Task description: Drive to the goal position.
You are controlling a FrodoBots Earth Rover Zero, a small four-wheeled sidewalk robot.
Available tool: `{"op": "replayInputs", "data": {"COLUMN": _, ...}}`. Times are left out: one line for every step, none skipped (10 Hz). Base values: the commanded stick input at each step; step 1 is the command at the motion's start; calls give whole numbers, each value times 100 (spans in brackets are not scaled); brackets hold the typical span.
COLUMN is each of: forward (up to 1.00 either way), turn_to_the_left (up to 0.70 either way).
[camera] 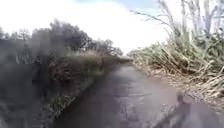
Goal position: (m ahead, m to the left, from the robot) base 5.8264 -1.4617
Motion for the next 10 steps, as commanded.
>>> {"op": "replayInputs", "data": {"forward": 85, "turn_to_the_left": -4}}
{"op": "replayInputs", "data": {"forward": 85, "turn_to_the_left": -12}}
{"op": "replayInputs", "data": {"forward": 85, "turn_to_the_left": -32}}
{"op": "replayInputs", "data": {"forward": 85, "turn_to_the_left": -34}}
{"op": "replayInputs", "data": {"forward": 85, "turn_to_the_left": -34}}
{"op": "replayInputs", "data": {"forward": 85, "turn_to_the_left": -34}}
{"op": "replayInputs", "data": {"forward": 85, "turn_to_the_left": -34}}
{"op": "replayInputs", "data": {"forward": 85, "turn_to_the_left": -34}}
{"op": "replayInputs", "data": {"forward": 85, "turn_to_the_left": -34}}
{"op": "replayInputs", "data": {"forward": 85, "turn_to_the_left": -34}}
